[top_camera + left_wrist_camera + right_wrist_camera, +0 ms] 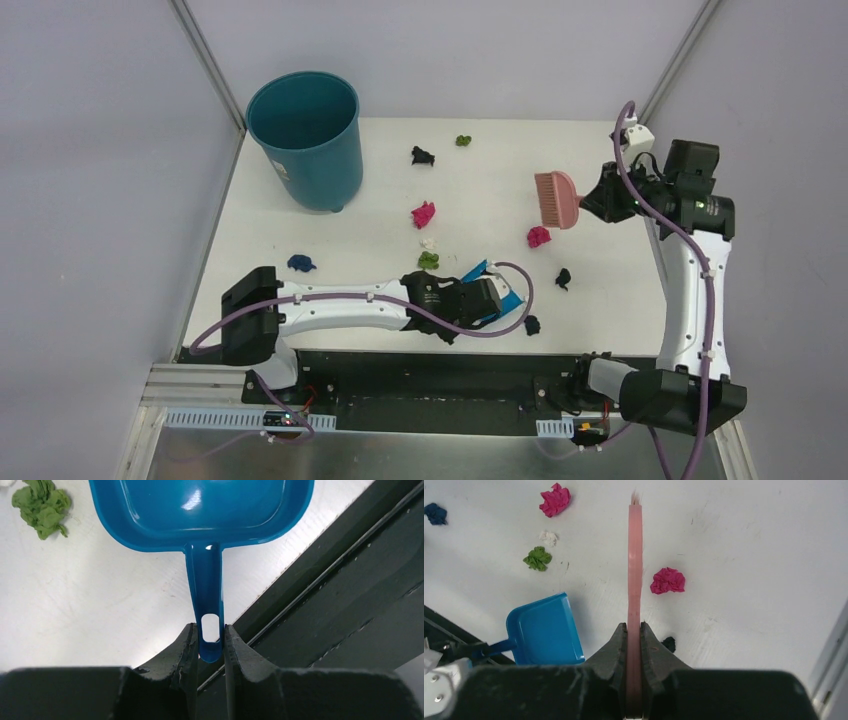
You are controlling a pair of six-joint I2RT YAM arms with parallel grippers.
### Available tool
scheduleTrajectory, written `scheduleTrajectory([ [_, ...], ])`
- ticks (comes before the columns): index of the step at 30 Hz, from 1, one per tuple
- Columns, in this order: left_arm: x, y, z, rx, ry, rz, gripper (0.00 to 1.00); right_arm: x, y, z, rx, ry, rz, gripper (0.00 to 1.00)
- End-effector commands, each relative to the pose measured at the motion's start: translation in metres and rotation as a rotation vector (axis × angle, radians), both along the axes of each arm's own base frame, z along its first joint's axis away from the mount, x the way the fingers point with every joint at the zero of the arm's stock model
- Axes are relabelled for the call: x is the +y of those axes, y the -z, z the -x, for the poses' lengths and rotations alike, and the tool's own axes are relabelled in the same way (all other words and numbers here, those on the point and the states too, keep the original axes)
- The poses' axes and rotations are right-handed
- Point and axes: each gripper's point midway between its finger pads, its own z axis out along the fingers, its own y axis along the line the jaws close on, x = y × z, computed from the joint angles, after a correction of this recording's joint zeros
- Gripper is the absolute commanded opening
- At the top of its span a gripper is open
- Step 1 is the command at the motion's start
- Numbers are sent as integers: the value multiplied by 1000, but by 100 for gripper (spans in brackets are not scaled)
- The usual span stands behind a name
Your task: Sweep away the paper scraps from the table
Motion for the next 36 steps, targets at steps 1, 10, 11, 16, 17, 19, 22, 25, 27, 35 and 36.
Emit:
scheduleTrajectory([
  [1,20,-9,3,6,155,-41,0,2,-17,59,86,-261,157,0],
  [10,54,4,-17,-4,140,6,0,12,26,126,347,-678,285,0],
  [11,57,2,-18,-16,145,6,0,16,33,130,377,-712,294,0],
  [16,73,-8,-21,-51,120,0,0,41,51,148,515,-836,256,0],
  [17,74,-9,-20,-54,112,7,0,44,55,151,539,-859,262,0],
  [19,77,-6,-22,-65,103,6,0,46,65,160,609,-898,292,0],
  [22,81,-1,-26,-82,91,-26,0,45,78,167,694,-945,333,0],
  [25,81,1,-27,-81,84,-34,0,42,85,166,741,-957,359,0],
  [27,81,1,-25,-75,88,-30,0,36,90,159,756,-951,402,0],
  [35,80,4,-23,-57,93,-31,0,43,99,74,597,-836,527,0],
  [36,79,5,-22,-54,94,-32,0,47,97,61,575,-815,529,0],
])
